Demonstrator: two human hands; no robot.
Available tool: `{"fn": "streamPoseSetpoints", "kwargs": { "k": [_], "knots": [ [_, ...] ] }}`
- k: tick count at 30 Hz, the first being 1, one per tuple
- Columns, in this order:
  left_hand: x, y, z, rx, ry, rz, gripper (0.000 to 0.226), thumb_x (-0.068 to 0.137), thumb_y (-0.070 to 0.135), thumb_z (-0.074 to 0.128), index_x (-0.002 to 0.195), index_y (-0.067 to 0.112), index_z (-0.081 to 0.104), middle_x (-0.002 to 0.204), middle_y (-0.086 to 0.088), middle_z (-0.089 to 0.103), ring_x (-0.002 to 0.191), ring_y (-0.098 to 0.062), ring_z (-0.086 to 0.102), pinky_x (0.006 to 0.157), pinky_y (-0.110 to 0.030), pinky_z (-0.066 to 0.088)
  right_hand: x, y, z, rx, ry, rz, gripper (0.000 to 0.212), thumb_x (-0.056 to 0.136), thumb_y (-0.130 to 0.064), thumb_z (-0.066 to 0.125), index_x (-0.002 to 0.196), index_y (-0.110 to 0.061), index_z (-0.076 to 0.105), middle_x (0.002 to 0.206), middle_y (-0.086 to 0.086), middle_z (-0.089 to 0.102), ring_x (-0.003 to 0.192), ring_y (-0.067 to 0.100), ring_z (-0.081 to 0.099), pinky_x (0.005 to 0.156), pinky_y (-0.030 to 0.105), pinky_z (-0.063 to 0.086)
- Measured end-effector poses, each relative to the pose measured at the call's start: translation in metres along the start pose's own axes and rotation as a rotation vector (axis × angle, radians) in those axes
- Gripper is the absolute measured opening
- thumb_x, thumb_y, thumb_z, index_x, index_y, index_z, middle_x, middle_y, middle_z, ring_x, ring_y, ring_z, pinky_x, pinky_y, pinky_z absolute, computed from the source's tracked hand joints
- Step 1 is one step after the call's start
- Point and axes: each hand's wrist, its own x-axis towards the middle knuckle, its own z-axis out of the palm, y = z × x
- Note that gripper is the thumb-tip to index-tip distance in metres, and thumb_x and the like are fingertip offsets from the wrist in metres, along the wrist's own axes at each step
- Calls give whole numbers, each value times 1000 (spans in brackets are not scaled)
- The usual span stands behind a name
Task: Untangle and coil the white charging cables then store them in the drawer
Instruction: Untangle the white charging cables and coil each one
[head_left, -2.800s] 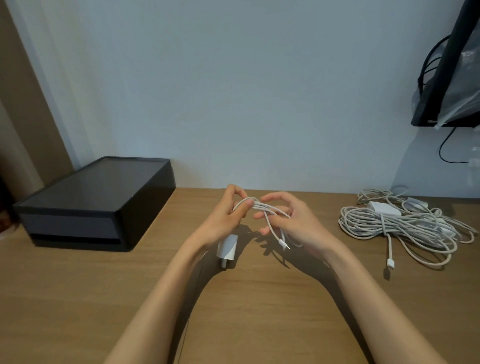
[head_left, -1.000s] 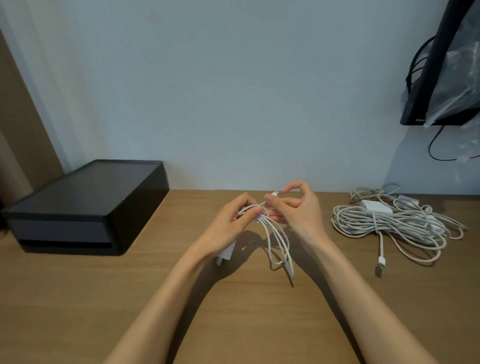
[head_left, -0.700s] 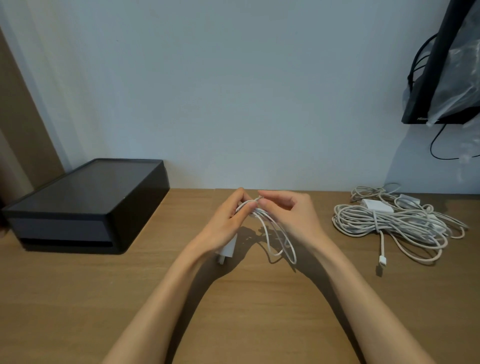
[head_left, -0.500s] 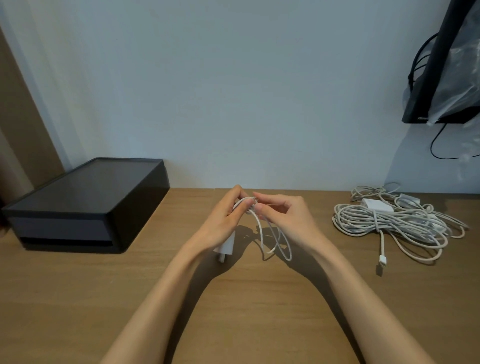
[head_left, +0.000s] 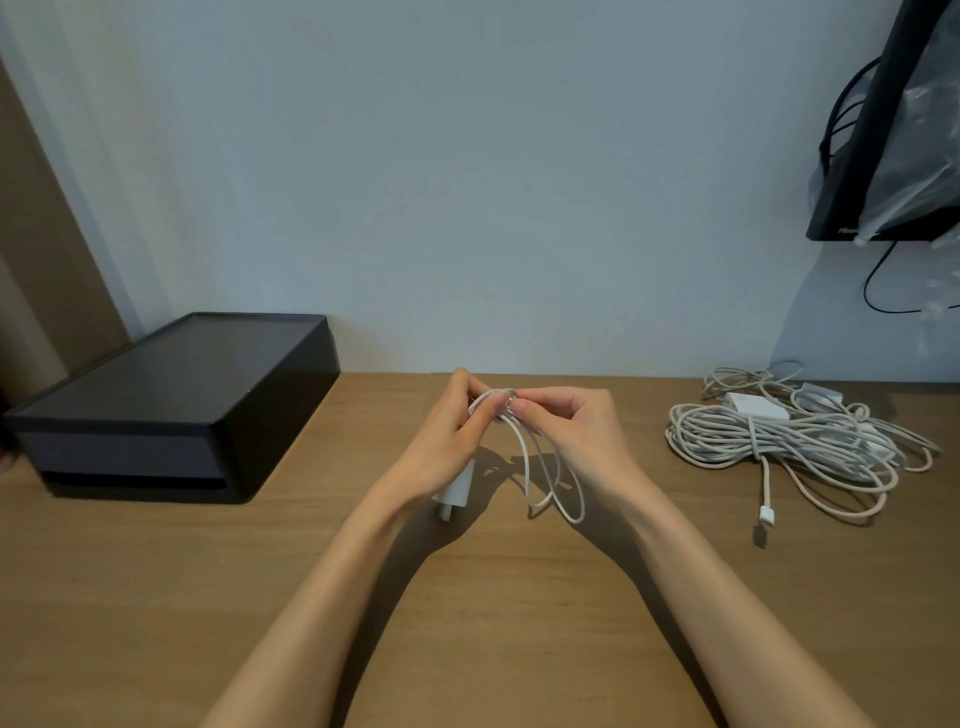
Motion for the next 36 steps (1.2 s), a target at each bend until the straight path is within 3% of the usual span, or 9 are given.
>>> {"fn": "streamPoseSetpoints", "kwargs": {
  "k": [3,7,12,16,19,22,28,31,36],
  "knots": [
    [0,-1,1,13,15,-4,18,98,24,45,100,6,47,87,2,52,69,8,48,67,-10,40,0,0,1,-32,24,-25,14,86,-24,69,98,-22,76,92,-10,75,92,2,68,89,30,54],
    [-2,-4,5,85,-27,39,16,98,22,45,101,7,45,94,-3,55,86,-6,55,75,-16,46,-1,2,1,-275,74,-176,15,91,-15,62,88,-21,75,84,-14,72,85,-4,64,76,6,44],
    [-2,-3,9,132,-2,74,10,98,17,45,95,7,48,85,9,56,78,11,54,70,-9,42,3,8,2,-395,99,-205,15,91,-16,63,104,-17,70,94,-8,71,84,-7,61,65,-1,39],
    [0,-4,7,115,9,86,8,97,14,47,90,10,49,82,8,58,76,7,55,67,-12,42,3,10,0,-345,117,-205,16,92,-18,62,107,-15,69,96,-10,70,90,-7,63,73,6,47],
    [1,-6,5,96,-6,81,11,97,15,47,90,7,50,82,4,60,78,-4,58,71,-24,44,2,10,-1,-341,128,-195,12,91,-20,63,103,-17,66,91,-10,71,85,-4,66,75,19,55],
    [1,-5,3,78,-31,91,12,98,15,47,92,4,50,83,3,59,80,-9,58,73,-29,46,2,9,0,-352,137,-183,13,91,-23,63,102,-16,63,92,-9,72,84,-1,67,74,22,56],
    [0,-2,1,32,-61,64,13,99,15,43,97,3,49,84,2,56,74,7,54,70,-11,42,-2,9,0,-390,256,-277,15,81,-23,74,95,-19,77,82,-12,72,76,-2,65,69,12,51],
    [0,1,1,0,-56,25,17,100,18,41,100,2,48,84,0,57,68,10,52,66,-10,40,-1,6,0,-306,212,-222,18,81,-23,74,99,-19,76,89,-13,72,83,-6,65,73,7,49],
    [-1,3,2,-18,-59,7,18,100,19,40,100,2,47,81,3,56,65,11,51,62,-7,39,5,6,-3,-163,72,-55,24,82,-25,73,106,-21,73,97,-12,73,91,-4,66,83,18,53]
  ]
}}
